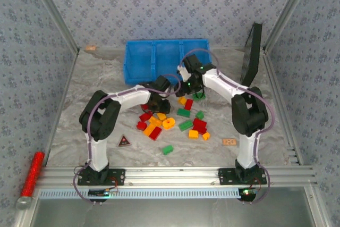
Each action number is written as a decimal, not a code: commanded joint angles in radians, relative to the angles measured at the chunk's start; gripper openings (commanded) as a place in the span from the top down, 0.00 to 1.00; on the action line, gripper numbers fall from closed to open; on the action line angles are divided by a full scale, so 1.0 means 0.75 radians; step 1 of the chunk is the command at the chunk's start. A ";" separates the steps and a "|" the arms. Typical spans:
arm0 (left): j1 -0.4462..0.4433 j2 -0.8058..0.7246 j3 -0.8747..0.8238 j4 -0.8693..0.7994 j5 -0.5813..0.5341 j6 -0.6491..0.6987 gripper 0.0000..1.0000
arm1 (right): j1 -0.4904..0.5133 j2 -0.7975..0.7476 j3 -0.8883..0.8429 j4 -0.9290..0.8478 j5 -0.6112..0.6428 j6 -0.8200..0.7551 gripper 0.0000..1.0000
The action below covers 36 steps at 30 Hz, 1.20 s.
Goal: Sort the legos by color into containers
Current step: Pick up the lego from the center of the table, then place the lego in the container.
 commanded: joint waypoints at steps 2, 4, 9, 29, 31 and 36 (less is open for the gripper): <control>0.090 -0.155 0.018 -0.062 0.074 0.006 0.75 | 0.024 0.043 -0.044 -0.002 -0.019 -0.134 0.38; 0.121 -0.197 0.052 -0.098 0.074 0.030 0.75 | 0.033 0.055 -0.042 -0.003 0.011 -0.160 0.37; 0.192 -0.226 0.188 -0.212 0.073 0.115 0.75 | 0.047 0.114 -0.014 -0.022 0.073 -0.194 0.36; 0.498 0.202 0.907 -0.271 -0.011 0.225 0.76 | 0.079 0.216 0.041 -0.028 0.223 -0.235 0.36; 0.513 0.281 0.977 -0.302 -0.019 0.226 0.76 | 0.082 0.227 0.054 -0.030 0.227 -0.234 0.37; 0.528 0.431 1.101 -0.356 -0.074 0.231 0.76 | 0.097 0.251 0.077 -0.036 0.238 -0.232 0.40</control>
